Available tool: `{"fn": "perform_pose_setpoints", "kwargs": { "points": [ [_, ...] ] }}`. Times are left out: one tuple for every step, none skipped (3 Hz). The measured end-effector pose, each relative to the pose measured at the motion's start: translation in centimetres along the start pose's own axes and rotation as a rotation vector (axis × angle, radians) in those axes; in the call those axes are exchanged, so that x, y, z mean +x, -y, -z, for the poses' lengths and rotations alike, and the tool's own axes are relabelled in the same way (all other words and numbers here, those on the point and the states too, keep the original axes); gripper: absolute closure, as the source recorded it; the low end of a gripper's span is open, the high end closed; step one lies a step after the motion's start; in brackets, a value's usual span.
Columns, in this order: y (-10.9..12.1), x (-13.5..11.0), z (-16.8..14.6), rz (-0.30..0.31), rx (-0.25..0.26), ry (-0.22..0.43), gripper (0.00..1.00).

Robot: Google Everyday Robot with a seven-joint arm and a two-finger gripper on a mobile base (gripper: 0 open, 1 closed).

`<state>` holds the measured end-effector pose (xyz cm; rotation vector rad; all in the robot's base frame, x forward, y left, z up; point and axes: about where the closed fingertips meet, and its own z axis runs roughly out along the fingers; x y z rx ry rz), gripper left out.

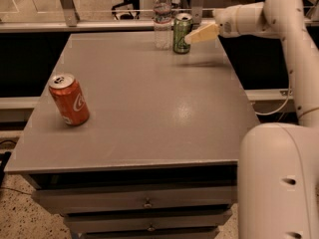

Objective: Move green can near water bottle

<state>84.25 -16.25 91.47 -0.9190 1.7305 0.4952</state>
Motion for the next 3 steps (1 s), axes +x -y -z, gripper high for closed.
{"fn": "perform_pose_setpoints", "kwargs": {
  "points": [
    [0.7,-0.6,5.9,-0.050,0.039,0.067,0.00],
    [-1.5,-1.5,11.2,-0.098,0.017,0.141,0.00],
    [-2.3,-0.5,11.6,-0.121,0.004,0.139,0.00]
  ]
}}
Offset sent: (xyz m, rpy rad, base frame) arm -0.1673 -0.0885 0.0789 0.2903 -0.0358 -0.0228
